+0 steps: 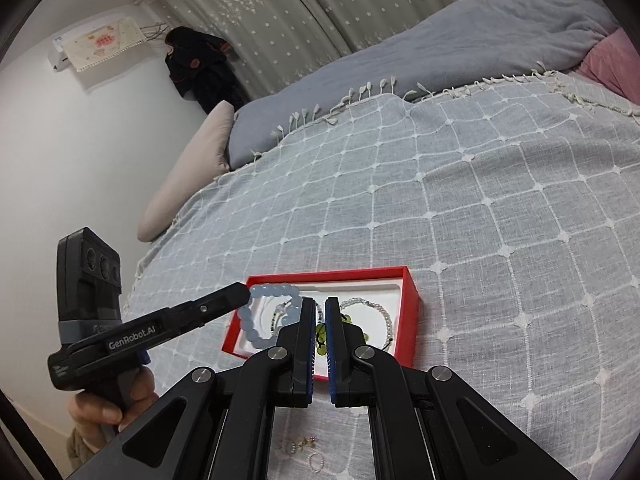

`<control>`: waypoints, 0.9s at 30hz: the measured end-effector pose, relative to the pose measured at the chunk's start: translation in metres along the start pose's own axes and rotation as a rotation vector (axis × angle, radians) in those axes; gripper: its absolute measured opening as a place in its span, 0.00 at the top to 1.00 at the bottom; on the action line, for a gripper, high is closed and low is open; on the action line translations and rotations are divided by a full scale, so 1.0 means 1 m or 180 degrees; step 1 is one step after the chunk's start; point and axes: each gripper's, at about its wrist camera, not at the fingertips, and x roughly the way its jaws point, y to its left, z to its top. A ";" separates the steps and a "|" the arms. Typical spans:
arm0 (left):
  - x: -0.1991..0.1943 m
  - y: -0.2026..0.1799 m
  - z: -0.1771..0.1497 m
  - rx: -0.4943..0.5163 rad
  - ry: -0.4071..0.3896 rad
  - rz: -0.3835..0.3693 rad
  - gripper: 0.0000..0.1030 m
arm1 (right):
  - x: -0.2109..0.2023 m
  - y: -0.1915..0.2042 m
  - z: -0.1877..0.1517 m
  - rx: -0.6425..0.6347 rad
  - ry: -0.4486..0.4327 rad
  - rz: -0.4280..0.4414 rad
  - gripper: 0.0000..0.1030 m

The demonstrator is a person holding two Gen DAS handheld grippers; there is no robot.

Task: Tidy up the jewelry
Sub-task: 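Lower both bracelets into the red box and open both tools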

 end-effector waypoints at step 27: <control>-0.065 0.019 -0.071 0.0045 -0.0036 0.0676 0.67 | -0.018 0.013 -0.024 0.0010 -0.0003 -0.0128 0.80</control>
